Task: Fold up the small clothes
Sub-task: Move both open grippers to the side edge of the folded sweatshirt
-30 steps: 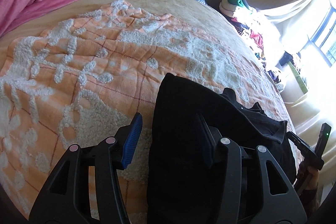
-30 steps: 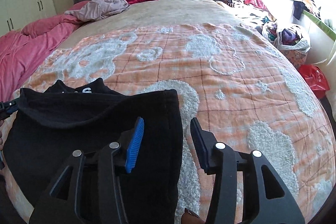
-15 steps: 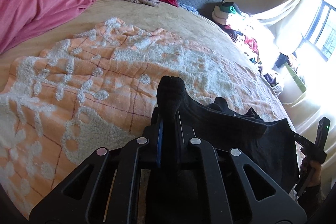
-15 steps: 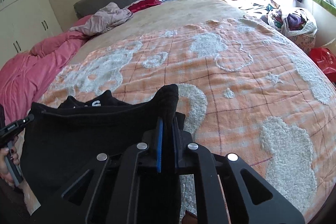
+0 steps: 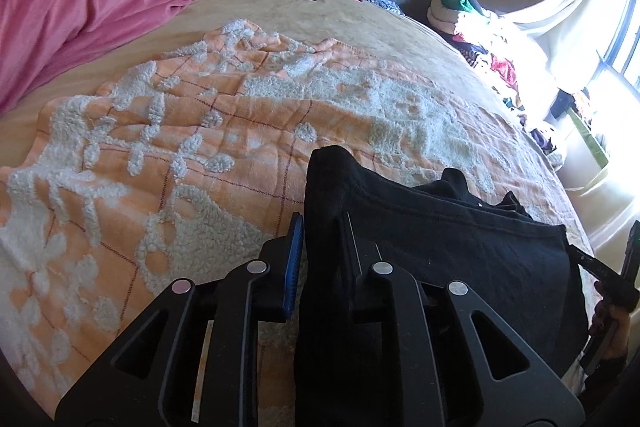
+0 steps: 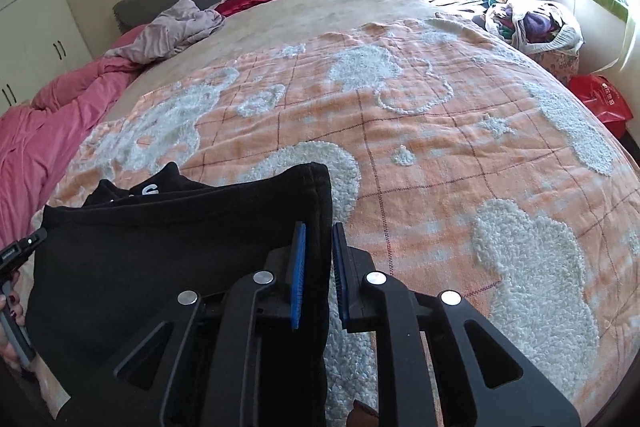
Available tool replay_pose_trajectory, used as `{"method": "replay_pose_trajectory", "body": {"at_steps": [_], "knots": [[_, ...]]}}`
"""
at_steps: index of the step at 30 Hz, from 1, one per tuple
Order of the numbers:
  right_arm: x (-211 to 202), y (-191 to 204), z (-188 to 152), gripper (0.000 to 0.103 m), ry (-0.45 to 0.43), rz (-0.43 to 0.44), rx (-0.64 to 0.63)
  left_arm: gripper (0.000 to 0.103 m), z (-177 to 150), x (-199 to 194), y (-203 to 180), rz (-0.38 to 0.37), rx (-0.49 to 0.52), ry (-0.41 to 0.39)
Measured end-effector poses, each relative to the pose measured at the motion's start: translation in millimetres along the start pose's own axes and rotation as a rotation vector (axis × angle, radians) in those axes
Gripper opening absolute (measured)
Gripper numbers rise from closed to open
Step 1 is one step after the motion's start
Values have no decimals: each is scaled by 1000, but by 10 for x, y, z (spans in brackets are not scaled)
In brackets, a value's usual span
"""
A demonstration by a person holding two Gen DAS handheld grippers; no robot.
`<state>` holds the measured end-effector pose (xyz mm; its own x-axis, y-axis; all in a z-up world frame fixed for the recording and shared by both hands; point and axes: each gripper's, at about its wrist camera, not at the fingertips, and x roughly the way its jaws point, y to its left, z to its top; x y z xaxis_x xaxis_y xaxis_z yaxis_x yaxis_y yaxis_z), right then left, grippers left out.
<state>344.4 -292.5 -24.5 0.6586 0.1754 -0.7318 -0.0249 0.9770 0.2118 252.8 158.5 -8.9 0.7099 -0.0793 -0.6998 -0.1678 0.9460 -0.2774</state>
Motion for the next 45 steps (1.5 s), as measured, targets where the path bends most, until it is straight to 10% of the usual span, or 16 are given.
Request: {"method": "replay_pose_trajectory", "body": {"at_steps": [5, 45], "knots": [[-69, 54, -53, 18, -13, -31, -23, 28, -43, -81, -195, 26, 73, 13], [-732, 1059, -876, 63, -24, 127, -256, 70, -516, -302, -455, 2, 161, 123]]}}
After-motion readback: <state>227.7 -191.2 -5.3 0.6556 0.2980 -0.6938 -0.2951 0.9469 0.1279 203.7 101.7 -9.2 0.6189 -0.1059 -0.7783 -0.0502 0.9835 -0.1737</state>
